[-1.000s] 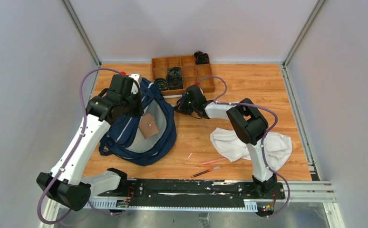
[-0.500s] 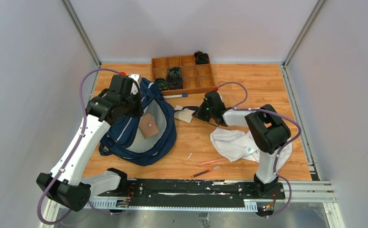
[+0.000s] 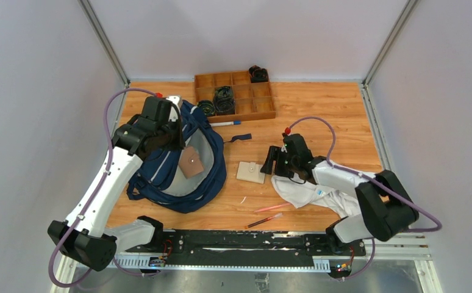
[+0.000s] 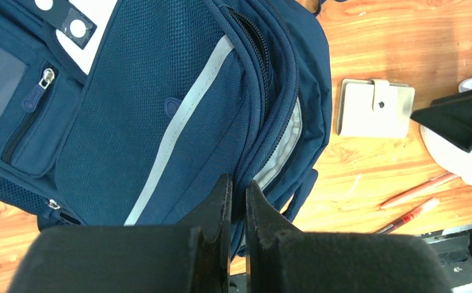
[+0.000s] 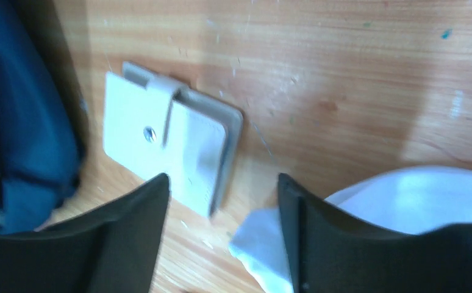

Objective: Pack the student bag
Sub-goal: Move the personal item to the center of the board, then pick up the personal item from the center of the board.

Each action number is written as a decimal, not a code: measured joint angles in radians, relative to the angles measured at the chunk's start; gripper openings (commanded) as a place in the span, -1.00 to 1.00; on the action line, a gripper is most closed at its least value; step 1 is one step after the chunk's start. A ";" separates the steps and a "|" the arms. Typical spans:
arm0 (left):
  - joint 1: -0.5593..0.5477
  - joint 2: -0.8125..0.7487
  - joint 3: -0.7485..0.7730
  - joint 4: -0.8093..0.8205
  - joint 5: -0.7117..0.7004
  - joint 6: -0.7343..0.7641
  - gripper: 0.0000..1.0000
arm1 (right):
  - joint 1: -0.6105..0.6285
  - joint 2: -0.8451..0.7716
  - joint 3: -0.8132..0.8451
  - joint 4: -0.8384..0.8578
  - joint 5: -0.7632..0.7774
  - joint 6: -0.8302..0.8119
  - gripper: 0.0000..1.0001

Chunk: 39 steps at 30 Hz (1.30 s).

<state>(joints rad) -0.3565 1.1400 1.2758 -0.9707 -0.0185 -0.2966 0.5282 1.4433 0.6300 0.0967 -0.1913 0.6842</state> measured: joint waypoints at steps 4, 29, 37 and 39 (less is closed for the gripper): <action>0.000 0.005 -0.006 0.007 0.002 -0.003 -1.00 | 0.002 -0.080 0.035 -0.154 -0.008 -0.169 0.61; 0.003 0.021 -0.019 0.019 0.038 0.014 -1.00 | 0.221 0.292 0.481 -0.467 0.102 -0.771 1.00; 0.003 0.040 -0.019 0.020 0.054 0.020 -1.00 | 0.230 0.332 0.487 -0.472 0.083 -0.789 1.00; 0.003 0.040 -0.019 0.020 0.056 0.021 -1.00 | 0.241 0.339 0.494 -0.479 0.106 -0.790 1.00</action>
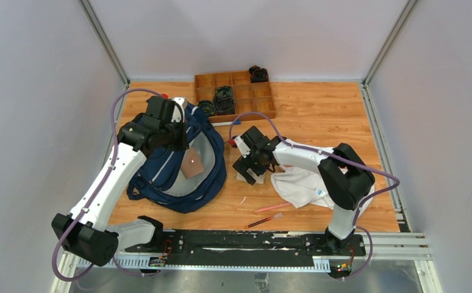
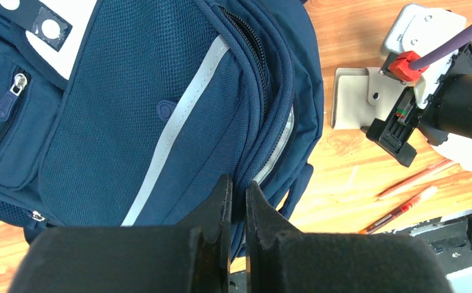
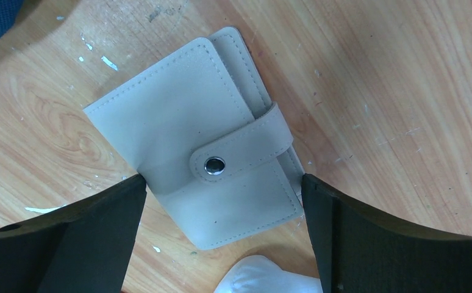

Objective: Pack the student bag
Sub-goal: Pick up the personal item from the center of the board.

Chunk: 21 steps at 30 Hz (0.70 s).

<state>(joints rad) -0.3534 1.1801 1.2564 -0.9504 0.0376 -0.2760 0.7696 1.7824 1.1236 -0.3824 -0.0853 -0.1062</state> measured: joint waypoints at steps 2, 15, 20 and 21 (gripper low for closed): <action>0.002 0.000 0.000 0.001 0.002 0.000 -1.00 | 0.005 0.009 0.012 -0.013 0.009 -0.005 1.00; 0.005 0.000 -0.015 0.018 0.020 -0.001 -1.00 | 0.010 0.013 0.041 -0.082 -0.132 -0.033 1.00; 0.005 0.000 -0.027 0.031 0.030 -0.002 -1.00 | 0.033 0.013 0.043 -0.101 -0.120 -0.029 1.00; 0.005 0.000 -0.027 0.031 0.030 -0.002 -1.00 | 0.047 0.013 0.043 -0.106 -0.109 -0.029 1.00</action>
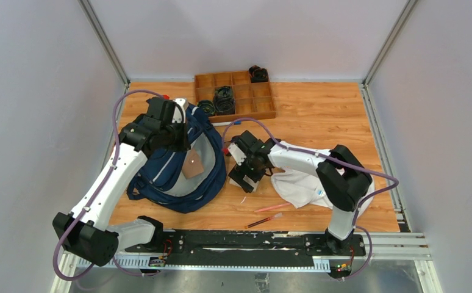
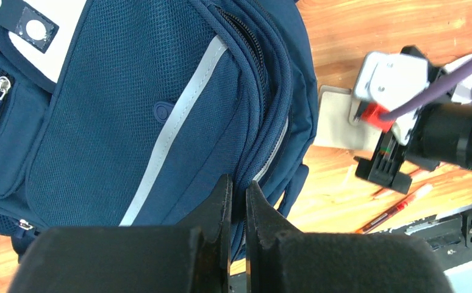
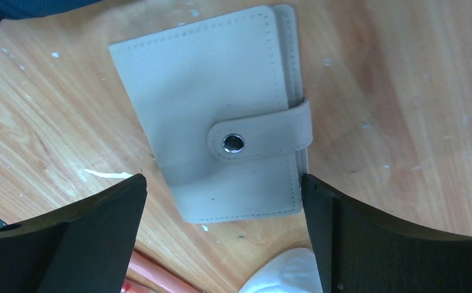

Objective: Pack the student bag
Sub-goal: Pick up the personal item from the center of the board.

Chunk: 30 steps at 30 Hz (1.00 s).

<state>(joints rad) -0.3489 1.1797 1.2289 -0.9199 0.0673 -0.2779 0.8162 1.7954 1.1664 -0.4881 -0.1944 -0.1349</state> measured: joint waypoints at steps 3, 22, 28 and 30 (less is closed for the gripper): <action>0.000 0.000 -0.001 0.002 0.000 0.000 -1.00 | 0.061 -0.003 -0.010 -0.003 0.047 -0.003 1.00; 0.002 -0.008 -0.012 0.009 0.001 0.000 -1.00 | 0.123 0.000 -0.019 0.019 0.159 0.043 0.27; 0.011 -0.008 -0.012 0.010 0.011 0.000 -1.00 | 0.123 -0.082 -0.095 0.012 0.183 0.068 0.24; 0.014 -0.008 -0.011 0.009 0.015 0.000 -1.00 | 0.123 -0.126 -0.119 -0.010 0.194 0.074 0.24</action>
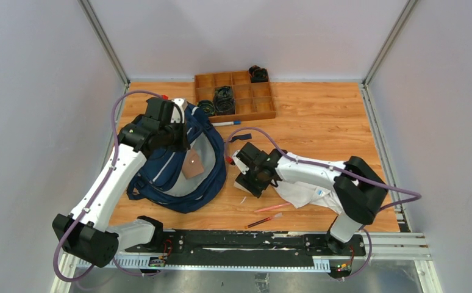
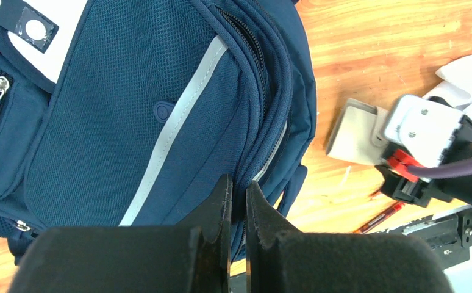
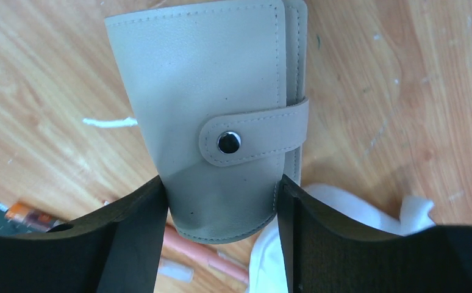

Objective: Pack the student bag
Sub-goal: Pick up the personal item from the center of the board, then place the personal item in the student bag.

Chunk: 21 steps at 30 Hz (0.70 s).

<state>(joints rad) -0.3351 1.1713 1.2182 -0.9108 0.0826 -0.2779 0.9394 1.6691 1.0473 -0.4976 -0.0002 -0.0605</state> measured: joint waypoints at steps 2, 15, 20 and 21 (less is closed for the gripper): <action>0.000 0.000 0.005 -0.002 0.000 0.000 -1.00 | 0.000 -0.053 -0.013 -0.022 0.005 0.010 0.24; 0.008 0.000 0.029 -0.009 0.011 -0.021 -1.00 | 0.027 -0.129 0.154 -0.003 -0.023 0.096 0.25; 0.012 -0.009 0.030 -0.008 0.023 -0.029 -1.00 | 0.042 -0.059 0.267 0.050 -0.066 0.128 0.28; 0.013 -0.012 0.030 -0.008 0.024 -0.031 -1.00 | 0.043 -0.031 0.297 0.058 -0.074 0.138 0.28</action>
<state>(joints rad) -0.3225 1.1591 1.2484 -0.9192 0.1062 -0.3088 0.9825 1.6379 1.3445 -0.4397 -0.0738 0.0772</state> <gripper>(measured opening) 0.092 0.648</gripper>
